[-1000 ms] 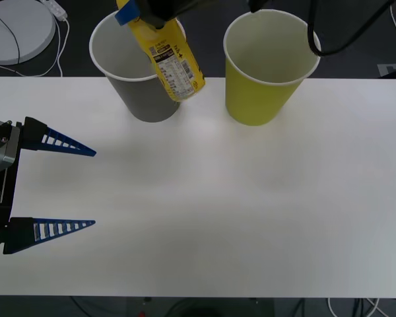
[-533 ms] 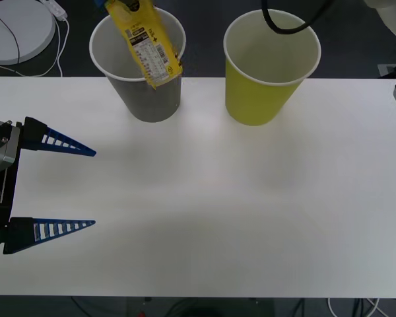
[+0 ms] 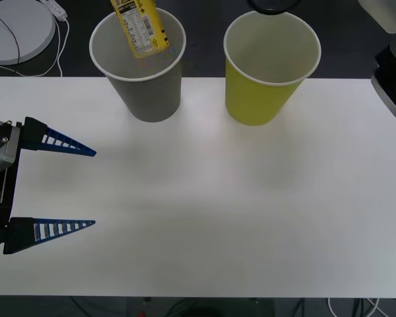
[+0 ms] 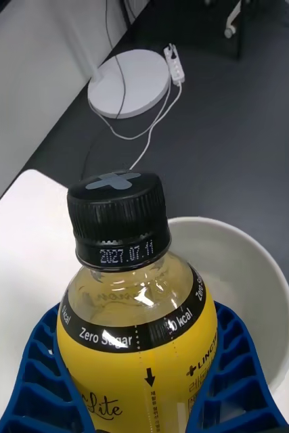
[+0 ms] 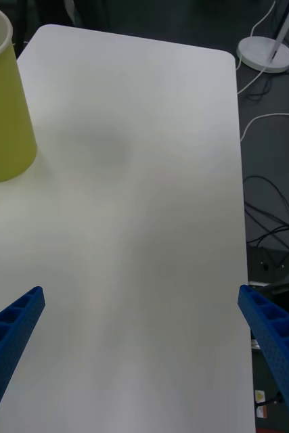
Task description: Put the can into the green bin and the plastic bottle into the gray bin
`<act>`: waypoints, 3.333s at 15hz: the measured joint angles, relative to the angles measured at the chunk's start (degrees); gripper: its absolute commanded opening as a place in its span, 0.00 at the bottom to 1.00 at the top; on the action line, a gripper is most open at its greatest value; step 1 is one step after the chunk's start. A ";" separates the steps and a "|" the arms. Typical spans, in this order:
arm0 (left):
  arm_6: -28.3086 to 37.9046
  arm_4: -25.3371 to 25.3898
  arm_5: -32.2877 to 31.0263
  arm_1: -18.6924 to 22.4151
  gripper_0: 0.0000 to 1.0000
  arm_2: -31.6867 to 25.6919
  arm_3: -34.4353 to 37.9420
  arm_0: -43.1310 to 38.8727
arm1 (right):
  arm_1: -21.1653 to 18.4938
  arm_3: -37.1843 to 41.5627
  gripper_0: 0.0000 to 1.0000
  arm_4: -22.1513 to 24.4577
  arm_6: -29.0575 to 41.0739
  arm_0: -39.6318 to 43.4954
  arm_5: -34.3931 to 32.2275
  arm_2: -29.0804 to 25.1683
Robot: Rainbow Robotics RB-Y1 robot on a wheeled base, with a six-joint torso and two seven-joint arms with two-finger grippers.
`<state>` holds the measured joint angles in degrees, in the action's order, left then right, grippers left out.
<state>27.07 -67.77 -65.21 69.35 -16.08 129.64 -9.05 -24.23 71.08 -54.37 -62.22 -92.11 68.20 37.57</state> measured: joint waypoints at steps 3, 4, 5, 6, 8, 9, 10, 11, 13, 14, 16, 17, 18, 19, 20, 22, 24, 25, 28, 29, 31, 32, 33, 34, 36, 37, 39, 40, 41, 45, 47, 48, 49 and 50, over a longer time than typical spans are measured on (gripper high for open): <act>0.00 0.00 0.00 0.00 1.00 0.00 0.00 0.00 | 0.64 -3.93 0.00 1.05 0.26 -1.33 -4.97 2.41; 0.00 0.00 0.00 0.00 1.00 0.00 0.00 0.00 | 0.85 -5.12 0.00 1.20 0.32 -1.72 -6.28 3.28; 0.00 0.00 0.00 0.00 1.00 0.00 0.00 0.00 | 1.13 -6.18 0.00 1.44 0.37 -2.04 -7.39 3.92; 0.00 0.00 0.00 0.00 1.00 0.00 0.00 0.00 | 1.52 -6.99 0.00 1.92 0.45 -2.25 -8.22 4.32; 0.00 0.00 0.00 0.00 1.00 0.00 0.00 0.00 | 2.31 -8.69 0.00 2.90 0.64 -2.51 -10.45 5.34; 0.00 0.00 0.00 0.00 1.00 0.00 0.00 0.00 | 2.59 -9.29 0.00 3.16 0.81 -2.66 -11.29 5.73; 0.00 0.00 0.00 0.00 1.00 0.00 0.00 0.00 | 2.76 -9.76 0.00 3.31 0.98 -2.75 -11.88 6.08; 0.00 0.00 0.00 0.00 1.00 0.00 0.00 0.00 | 2.78 -9.97 0.00 3.41 1.16 -2.80 -12.23 6.40; 0.00 0.00 0.00 0.00 1.00 0.00 0.00 0.00 | 2.79 -9.95 0.00 3.48 1.52 -2.81 -12.30 6.63; 0.00 0.00 0.00 0.00 1.00 0.00 0.00 0.00 | 2.79 -9.91 0.09 3.48 1.67 -2.82 -12.33 6.67; 0.00 0.00 0.00 0.00 1.00 0.00 0.00 0.00 | 2.79 -9.69 0.86 3.48 1.97 -2.82 -12.34 6.92; 0.00 0.00 0.00 0.00 1.00 0.00 0.00 0.00 | 2.79 -9.68 1.00 3.48 2.14 -2.82 -12.33 7.09; 0.00 0.00 0.00 0.00 1.00 0.00 0.00 0.00 | 2.79 -9.67 1.00 3.48 2.28 -2.85 -12.24 7.43; 0.00 0.00 0.00 0.00 1.00 0.00 0.00 0.00 | 2.79 -9.67 1.00 3.48 2.34 -2.87 -12.05 7.87; 0.00 0.00 0.00 0.00 1.00 0.00 0.00 0.00 | 2.79 -9.67 1.00 3.51 2.35 -2.85 -11.92 8.19; 0.00 0.00 0.00 0.00 1.00 0.00 0.00 0.00 | 2.79 -9.61 1.00 3.75 2.34 -2.85 -11.39 8.63; 0.00 0.00 0.00 0.00 1.00 0.00 0.00 0.00 | 2.79 -9.30 1.00 3.91 2.29 -2.98 -10.39 8.66; 0.00 0.00 0.00 0.00 1.00 0.00 0.00 0.00 | 2.81 -9.18 1.00 3.92 2.24 -2.99 -10.32 8.67; 0.00 0.00 0.00 0.00 1.00 0.00 0.00 0.00 | 2.86 -8.99 1.00 3.92 1.96 -2.93 -10.30 8.75; 0.00 0.00 0.00 0.00 1.00 0.00 0.00 0.00 | 2.85 -8.77 1.00 3.91 1.95 -2.93 -10.28 8.86; 0.00 0.00 0.00 0.00 1.00 0.00 0.00 0.00 | 2.80 -8.27 1.00 3.86 2.08 -2.92 -10.12 9.21; 0.00 0.00 0.00 0.00 1.00 0.00 0.00 0.00 | 2.77 -7.97 1.00 3.83 2.09 -2.92 -9.63 9.30; 0.00 0.00 0.00 0.00 1.00 0.00 0.00 0.00 | 2.66 -7.73 1.00 3.47 2.05 -2.92 -9.08 9.36; 0.00 0.00 0.00 0.00 1.00 0.00 0.00 0.00 | 2.49 -7.65 1.00 2.90 1.93 -2.92 -8.92 9.36; 0.00 0.00 0.00 0.00 1.00 0.00 0.00 0.00 | 2.26 -7.50 1.00 2.55 1.60 -2.84 -8.71 9.45; 0.00 0.00 0.00 0.00 1.00 0.00 0.00 0.00 | 1.98 -7.11 1.00 2.54 1.50 -2.76 -8.41 9.45; 0.00 0.00 0.00 0.00 1.00 0.00 0.00 0.00 | 1.43 -5.91 1.00 2.47 1.33 -2.38 -7.49 9.46; 0.00 0.00 0.00 0.00 1.00 0.00 0.00 0.00 | 1.39 -5.70 1.00 2.49 1.24 -2.31 -7.33 9.46; 0.00 0.00 0.00 0.00 1.00 0.00 0.00 0.00 | 1.39 -5.64 1.00 2.53 1.18 -2.30 -7.27 9.46; 0.00 0.00 0.00 0.00 1.00 0.00 0.00 0.00 | 0.02 -4.36 1.00 2.59 0.99 -1.16 -6.40 9.06; 0.00 0.00 0.00 0.00 1.00 0.00 0.00 0.00 | -3.25 0.99 1.00 2.73 1.12 2.15 -6.87 8.39; 0.00 0.00 0.00 0.00 1.00 0.00 0.00 0.00 | -5.28 4.19 1.00 2.83 1.44 3.94 -7.14 8.19; 0.00 0.00 0.00 0.00 1.00 0.00 0.00 0.00 | -7.50 7.70 1.00 2.85 1.78 5.86 -7.70 8.05; 0.00 0.00 0.00 0.00 1.00 0.00 0.00 0.00 | -9.80 10.97 1.00 2.84 2.21 7.79 -8.63 7.98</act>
<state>27.07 -67.76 -65.21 69.35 -16.08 129.64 -9.05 -34.03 82.05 -51.52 -60.02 -84.32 59.57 45.55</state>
